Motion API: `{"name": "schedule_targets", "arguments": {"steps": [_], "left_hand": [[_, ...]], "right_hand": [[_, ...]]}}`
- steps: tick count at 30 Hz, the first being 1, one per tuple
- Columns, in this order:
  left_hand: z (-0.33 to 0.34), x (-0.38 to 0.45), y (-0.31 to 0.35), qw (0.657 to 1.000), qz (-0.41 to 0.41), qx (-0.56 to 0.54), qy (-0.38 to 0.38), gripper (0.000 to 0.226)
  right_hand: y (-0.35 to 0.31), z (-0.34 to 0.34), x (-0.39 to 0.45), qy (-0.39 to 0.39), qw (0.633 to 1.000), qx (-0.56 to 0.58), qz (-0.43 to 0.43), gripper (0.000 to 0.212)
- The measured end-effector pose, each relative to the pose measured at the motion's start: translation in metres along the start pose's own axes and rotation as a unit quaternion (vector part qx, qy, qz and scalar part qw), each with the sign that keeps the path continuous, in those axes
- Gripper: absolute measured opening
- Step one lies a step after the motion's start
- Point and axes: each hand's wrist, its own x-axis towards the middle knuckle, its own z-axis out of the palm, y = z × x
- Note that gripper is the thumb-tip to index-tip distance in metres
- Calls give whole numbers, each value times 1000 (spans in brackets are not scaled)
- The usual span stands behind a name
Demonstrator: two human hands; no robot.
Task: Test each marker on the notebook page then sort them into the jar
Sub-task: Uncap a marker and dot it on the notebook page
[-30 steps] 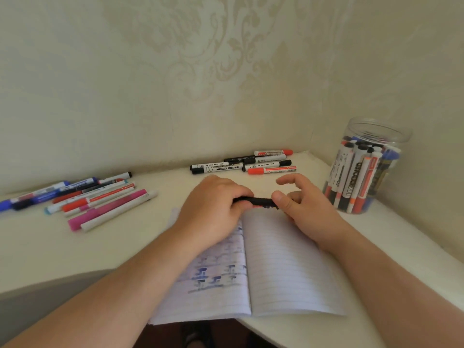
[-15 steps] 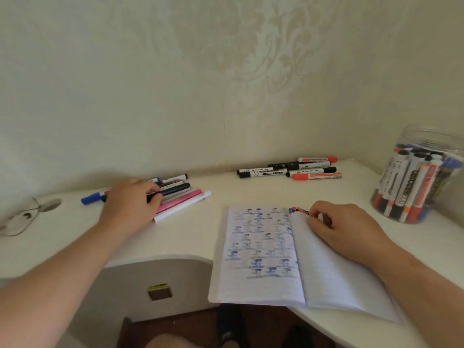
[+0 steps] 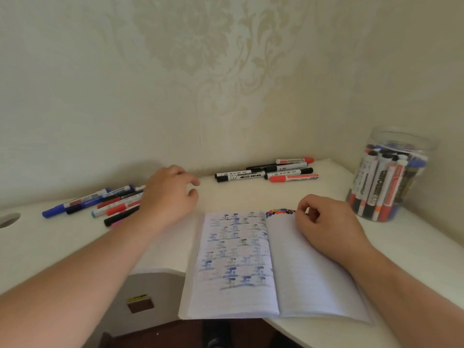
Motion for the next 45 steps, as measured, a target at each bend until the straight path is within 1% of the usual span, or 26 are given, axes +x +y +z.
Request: {"name": "schedule_targets", "arguments": {"steps": [2, 3, 4, 6, 7, 10, 14, 16, 17, 18, 19, 21, 22, 24, 26, 27, 28, 30, 33, 35, 36, 39, 41, 43, 44, 45], "left_hand": [[18, 19, 35, 998, 22, -30, -48, 30], [27, 29, 51, 997, 32, -31, -66, 34], [36, 39, 65, 996, 41, -26, -81, 39], [52, 56, 84, 993, 49, -12, -103, 44], [59, 63, 89, 993, 45, -9, -106, 44], [76, 78, 93, 996, 33, 4, -85, 33], [83, 80, 90, 992, 50, 40, -108, 34], [72, 75, 92, 994, 53, 55, -79, 32], [62, 71, 95, 997, 47, 37, -52, 31], [52, 65, 99, 999, 36, -8, -31, 28], [42, 57, 104, 996, 35, -75, -25, 23], [21, 36, 118, 973, 75, -210, -51, 12], [13, 22, 126, 960, 109, -247, -73, 8], [5, -5, 141, 939, 174, -271, -122, 10], [5, -27, 152, 923, 223, -272, -159, 16], [9, -35, 153, 918, 243, -265, -165, 19], [12, -40, 153, 918, 254, -254, -167, 20], [16, -43, 151, 926, 238, -239, -167, 17], [16, -42, 152, 929, 219, -235, -182, 18], [15, -41, 156, 926, 229, -234, -190, 15], [15, -39, 158, 925, 233, -231, -193, 17], [19, -32, 159, 926, 221, -241, -190, 21], [22, -28, 158, 929, 207, -254, -174, 26], [23, -27, 157, 928, 210, -259, -165, 31], [24, -26, 155, 928, 205, -262, -170, 34], [24, -26, 154, 929, 189, -265, -176, 38]], "right_hand": [[3, 1, 3, 8, 1000, -24, 12, 8], [3, 2, 5, 2, 999, -37, 19, 10], [5, 3, 6, -6, 999, -41, 28, 18], [8, 5, 9, -14, 999, -32, 42, 27], [8, 5, 10, -16, 999, -27, 45, 28], [11, 5, 13, -19, 998, -20, 49, 26], [14, 4, 15, -18, 999, -3, 45, 24], [14, 2, 15, -20, 999, 0, 41, 22], [13, 2, 15, -21, 999, 1, 39, 20], [13, 2, 14, -21, 999, 0, 36, 18], [12, 2, 14, -18, 999, 2, 33, 16], [12, 1, 12, -12, 999, 44, 21, 17], [13, 1, 11, -15, 996, 82, 8, 23], [11, -1, 9, -38, 984, 169, -30, 35], [10, -2, 8, -62, 961, 266, -49, 45], [10, -3, 8, -60, 952, 296, -46, 47], [8, -4, 7, -55, 950, 305, -39, 42], [2, -6, 5, -50, 944, 326, -23, 22], [-7, -8, 4, -44, 913, 404, 20, 22], [-9, -11, 6, -45, 894, 444, 43, 23], [-9, -12, 8, -50, 886, 459, 50, 26], [-5, -14, 10, -55, 872, 481, 70, 35], [-3, -14, 10, -54, 872, 482, 68, 35], [-4, -14, 11, -52, 872, 481, 74, 33], [-3, -15, 13, -45, 866, 491, 86, 32], [-1, -17, 16, -29, 851, 512, 111, 31]]}}
